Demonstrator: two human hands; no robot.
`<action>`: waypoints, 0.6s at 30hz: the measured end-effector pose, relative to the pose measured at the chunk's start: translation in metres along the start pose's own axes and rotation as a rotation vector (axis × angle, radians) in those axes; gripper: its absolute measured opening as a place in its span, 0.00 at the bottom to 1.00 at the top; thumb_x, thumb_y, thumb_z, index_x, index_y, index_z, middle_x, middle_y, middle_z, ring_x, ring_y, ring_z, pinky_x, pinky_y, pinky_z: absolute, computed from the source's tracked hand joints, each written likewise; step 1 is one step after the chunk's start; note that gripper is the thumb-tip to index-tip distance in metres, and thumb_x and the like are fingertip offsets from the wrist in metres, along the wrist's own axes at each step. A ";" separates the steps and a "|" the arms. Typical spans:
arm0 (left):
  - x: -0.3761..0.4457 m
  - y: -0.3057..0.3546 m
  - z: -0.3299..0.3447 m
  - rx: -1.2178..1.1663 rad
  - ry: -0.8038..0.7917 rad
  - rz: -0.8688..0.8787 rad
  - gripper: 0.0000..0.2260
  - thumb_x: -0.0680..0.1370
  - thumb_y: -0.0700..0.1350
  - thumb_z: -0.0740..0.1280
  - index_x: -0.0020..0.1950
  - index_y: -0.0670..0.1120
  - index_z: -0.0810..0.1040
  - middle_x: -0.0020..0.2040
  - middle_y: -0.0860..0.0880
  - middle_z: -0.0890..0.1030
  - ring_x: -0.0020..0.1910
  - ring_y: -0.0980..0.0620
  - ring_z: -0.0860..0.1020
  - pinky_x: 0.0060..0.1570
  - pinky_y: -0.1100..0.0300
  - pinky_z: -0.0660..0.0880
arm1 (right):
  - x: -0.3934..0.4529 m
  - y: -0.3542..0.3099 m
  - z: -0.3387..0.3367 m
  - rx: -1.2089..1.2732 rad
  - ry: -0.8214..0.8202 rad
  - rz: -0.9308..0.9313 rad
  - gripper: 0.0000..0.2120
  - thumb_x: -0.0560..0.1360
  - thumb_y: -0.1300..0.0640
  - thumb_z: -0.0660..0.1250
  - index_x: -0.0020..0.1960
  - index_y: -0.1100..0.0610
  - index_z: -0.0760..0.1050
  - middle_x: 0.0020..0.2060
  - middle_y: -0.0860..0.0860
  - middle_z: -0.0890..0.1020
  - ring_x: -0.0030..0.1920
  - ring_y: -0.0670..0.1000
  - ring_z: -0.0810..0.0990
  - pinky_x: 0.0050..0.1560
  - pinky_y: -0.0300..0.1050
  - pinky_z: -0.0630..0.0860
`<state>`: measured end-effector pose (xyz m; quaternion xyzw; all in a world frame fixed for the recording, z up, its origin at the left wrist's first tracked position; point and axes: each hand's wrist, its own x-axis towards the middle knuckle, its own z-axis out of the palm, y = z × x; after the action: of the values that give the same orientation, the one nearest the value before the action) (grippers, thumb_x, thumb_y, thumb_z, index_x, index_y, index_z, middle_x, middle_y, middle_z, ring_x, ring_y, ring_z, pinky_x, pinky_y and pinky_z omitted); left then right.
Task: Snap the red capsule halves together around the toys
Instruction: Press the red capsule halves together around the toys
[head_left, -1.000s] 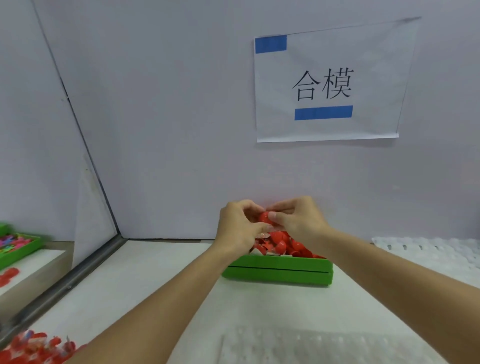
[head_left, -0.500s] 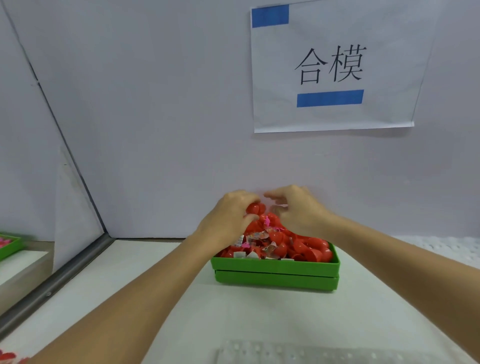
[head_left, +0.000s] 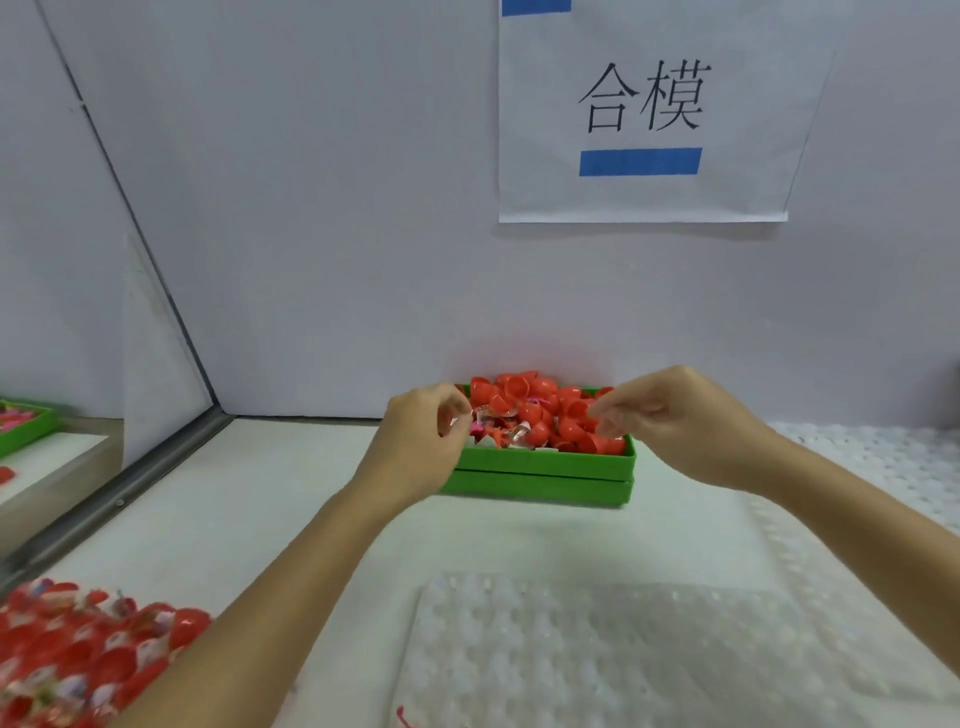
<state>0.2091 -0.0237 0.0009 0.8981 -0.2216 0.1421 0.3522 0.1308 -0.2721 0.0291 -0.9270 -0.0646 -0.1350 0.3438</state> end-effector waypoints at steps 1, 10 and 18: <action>-0.012 0.006 -0.003 -0.058 -0.021 -0.021 0.08 0.80 0.42 0.66 0.43 0.52 0.79 0.39 0.51 0.84 0.39 0.52 0.81 0.43 0.58 0.78 | -0.013 -0.001 -0.002 -0.004 -0.042 0.009 0.14 0.79 0.63 0.65 0.45 0.46 0.84 0.36 0.41 0.86 0.41 0.37 0.84 0.47 0.35 0.79; -0.117 0.034 -0.020 -0.325 -0.387 -0.046 0.07 0.82 0.43 0.64 0.53 0.52 0.81 0.44 0.54 0.86 0.44 0.56 0.84 0.45 0.64 0.80 | -0.121 -0.021 0.010 0.015 -0.292 0.054 0.10 0.78 0.59 0.69 0.45 0.46 0.85 0.38 0.40 0.86 0.41 0.39 0.84 0.45 0.32 0.78; -0.154 0.029 -0.011 -0.325 -0.345 -0.058 0.08 0.82 0.43 0.63 0.52 0.52 0.82 0.43 0.55 0.85 0.47 0.62 0.82 0.50 0.68 0.77 | -0.150 -0.044 0.048 -0.027 -0.348 -0.051 0.11 0.75 0.50 0.72 0.55 0.39 0.77 0.48 0.37 0.82 0.53 0.35 0.78 0.52 0.34 0.76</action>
<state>0.0608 0.0107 -0.0380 0.8465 -0.2728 -0.0613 0.4531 -0.0119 -0.2117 -0.0232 -0.9389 -0.1451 0.0181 0.3115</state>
